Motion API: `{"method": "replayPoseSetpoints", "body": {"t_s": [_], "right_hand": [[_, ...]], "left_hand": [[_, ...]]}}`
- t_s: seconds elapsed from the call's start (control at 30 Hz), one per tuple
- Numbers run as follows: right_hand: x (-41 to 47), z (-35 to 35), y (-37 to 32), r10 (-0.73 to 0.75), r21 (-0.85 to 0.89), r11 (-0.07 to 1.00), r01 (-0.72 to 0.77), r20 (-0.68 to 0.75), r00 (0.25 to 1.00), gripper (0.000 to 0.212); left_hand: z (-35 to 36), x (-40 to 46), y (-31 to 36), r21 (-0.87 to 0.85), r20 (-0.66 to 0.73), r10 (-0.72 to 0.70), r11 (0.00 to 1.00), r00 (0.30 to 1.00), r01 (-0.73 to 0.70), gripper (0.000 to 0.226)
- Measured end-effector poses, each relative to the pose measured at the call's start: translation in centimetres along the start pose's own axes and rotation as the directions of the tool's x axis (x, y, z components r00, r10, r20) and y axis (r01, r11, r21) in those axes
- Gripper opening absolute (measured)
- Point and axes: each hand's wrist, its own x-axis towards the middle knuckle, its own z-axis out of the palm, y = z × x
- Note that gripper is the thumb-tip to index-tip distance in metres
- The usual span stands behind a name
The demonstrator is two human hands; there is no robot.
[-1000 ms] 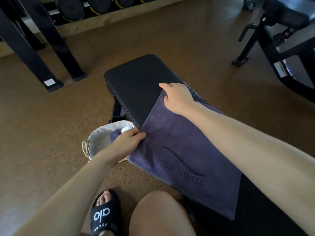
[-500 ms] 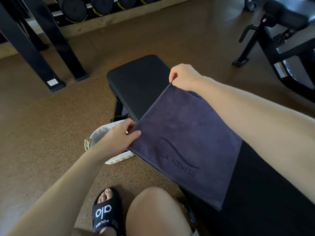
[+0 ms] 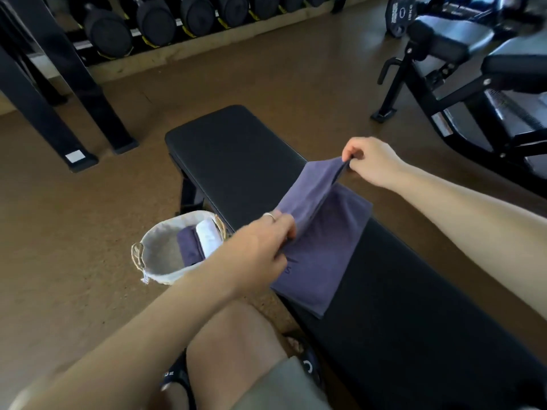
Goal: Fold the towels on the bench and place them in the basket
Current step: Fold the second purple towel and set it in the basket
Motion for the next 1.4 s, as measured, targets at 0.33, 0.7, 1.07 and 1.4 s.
{"method": "replayPoseSetpoints", "body": {"t_s": [0.33,0.7,1.07,1.4], "right_hand": [[-5.3,2.2,5.2,0.165,0.035,0.985,-0.166,0.022,0.986,0.025],[-5.1,2.1,5.6,0.235,0.179,0.960,-0.216,-0.091,0.968,0.007],[-6.0,4.3,6.5,0.232,0.270,0.944,-0.192,-0.122,0.965,0.010],[0.1,-0.3,-1.9,0.221,0.618,0.779,-0.101,-0.122,0.968,0.021]], "left_hand": [[6.7,-1.3,4.9,0.221,0.158,-0.030,0.975,0.987,-0.006,0.023],[6.7,-1.0,6.2,0.179,0.096,0.037,0.982,0.995,-0.053,0.018],[8.5,-2.0,5.9,0.140,0.124,-0.009,0.990,0.992,-0.009,0.008],[-1.8,0.2,3.4,0.032,-0.389,-0.147,0.984,0.909,0.173,0.014]]}}
